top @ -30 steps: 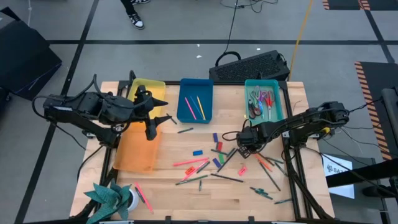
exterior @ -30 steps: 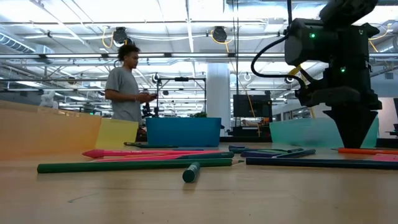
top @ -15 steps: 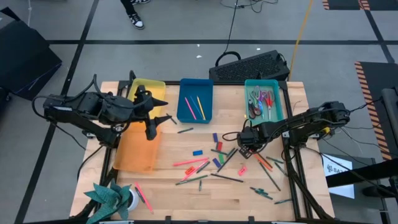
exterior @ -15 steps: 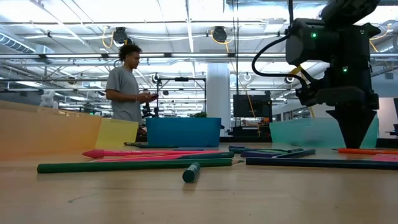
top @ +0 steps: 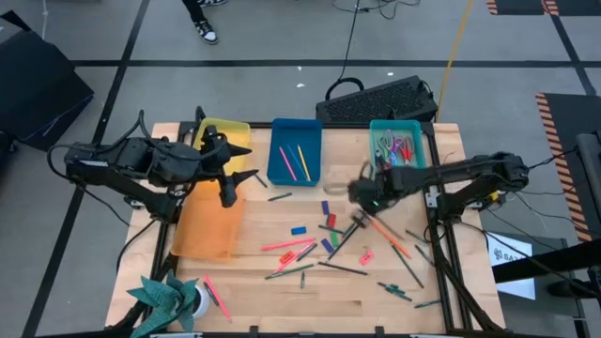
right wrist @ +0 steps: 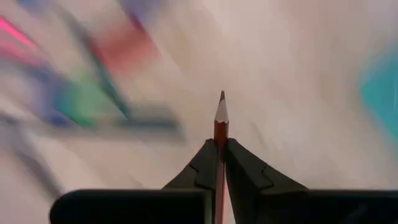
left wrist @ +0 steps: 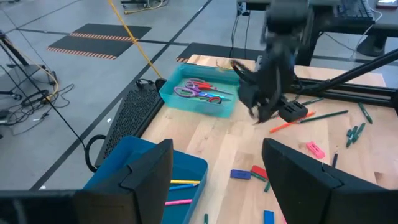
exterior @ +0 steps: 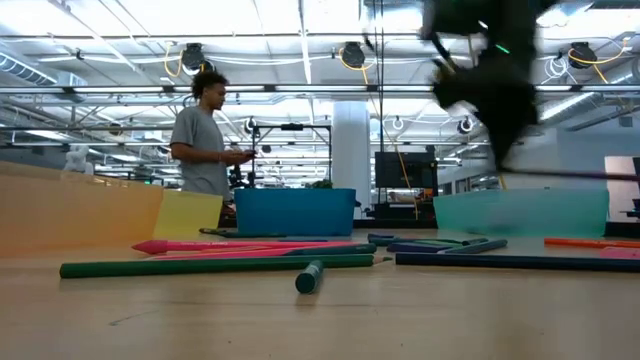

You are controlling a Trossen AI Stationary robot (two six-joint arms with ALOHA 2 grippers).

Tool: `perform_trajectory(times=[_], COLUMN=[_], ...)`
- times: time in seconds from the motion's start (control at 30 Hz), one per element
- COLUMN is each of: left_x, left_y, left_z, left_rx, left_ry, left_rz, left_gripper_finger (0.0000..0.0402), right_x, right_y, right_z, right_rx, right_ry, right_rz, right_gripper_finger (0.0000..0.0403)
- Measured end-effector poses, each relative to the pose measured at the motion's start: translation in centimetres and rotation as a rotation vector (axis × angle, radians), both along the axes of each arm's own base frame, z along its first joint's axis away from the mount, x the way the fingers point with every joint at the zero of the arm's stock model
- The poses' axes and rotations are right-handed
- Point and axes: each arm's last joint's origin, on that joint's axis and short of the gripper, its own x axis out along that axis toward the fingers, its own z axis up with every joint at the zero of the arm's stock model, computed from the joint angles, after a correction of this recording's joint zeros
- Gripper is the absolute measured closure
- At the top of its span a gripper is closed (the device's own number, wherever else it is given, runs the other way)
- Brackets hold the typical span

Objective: Sort crayons/erasers/pens/pencils in bins
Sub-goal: Put the brown pencil into the blue bin, then put the orange pencil into the blue bin

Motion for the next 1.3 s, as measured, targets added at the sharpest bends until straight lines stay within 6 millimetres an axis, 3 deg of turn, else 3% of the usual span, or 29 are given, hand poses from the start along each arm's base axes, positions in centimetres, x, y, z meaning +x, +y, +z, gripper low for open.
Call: perform_trajectory(times=[0.2,0.33,0.5,0.6,0.73,0.87,0.97,1.07,1.2,1.3], left_x=[0.0,0.1,0.0,0.0,0.0,0.0,0.0,0.0,0.0,-0.1], left_y=[0.3,0.3,0.3,0.3,0.3,0.3,0.3,0.3,0.3,0.3], left_z=[0.0,0.0,0.0,0.0,-0.1,-0.1,-0.1,-0.1,-0.1,-0.2], left_rx=[0.0,-0.008,-0.024,-0.043,-0.074,-0.089,-0.089,-0.089,-0.084,-0.079], left_ry=[0.001,-0.001,-0.007,-0.013,-0.021,-0.023,-0.023,-0.024,-0.021,-0.002], left_rz=[0.014,0.013,0.019,0.027,0.041,0.047,0.047,0.048,0.046,0.046], left_gripper_finger=[0.0151,0.0151,0.0151,0.0151,0.0151,0.0151,0.0151,0.0151,0.0151,0.0151], right_x=[5.8,9.9,15.4,17.2,17.3,16.3,15.8,15.9,15.4,14.6], right_y=[-3.2,-6.3,-11.3,-14.9,-19.2,-21.9,-22.4,-21.8,-19.9,-16.3], right_z=[6.8,8.2,6.2,4.2,1.5,-1.0,-2.7,-2.8,0.1,3.5], right_rx=[-0.115,-0.195,-0.265,-0.275,-0.238,-0.16,-0.099,-0.085,-0.118,-0.175], right_ry=[-0.432,-0.578,-0.653,-0.641,-0.598,-0.532,-0.494,-0.488,-0.493,-0.451], right_rz=[0.001,-0.001,-0.053,-0.138,-0.249,-0.322,-0.317,-0.296,-0.194,-0.078], right_gripper_finger=[0.039,0.0391,0.0391,0.0393,0.0402,0.0402,0.0403,0.0397,0.0375,0.0356])
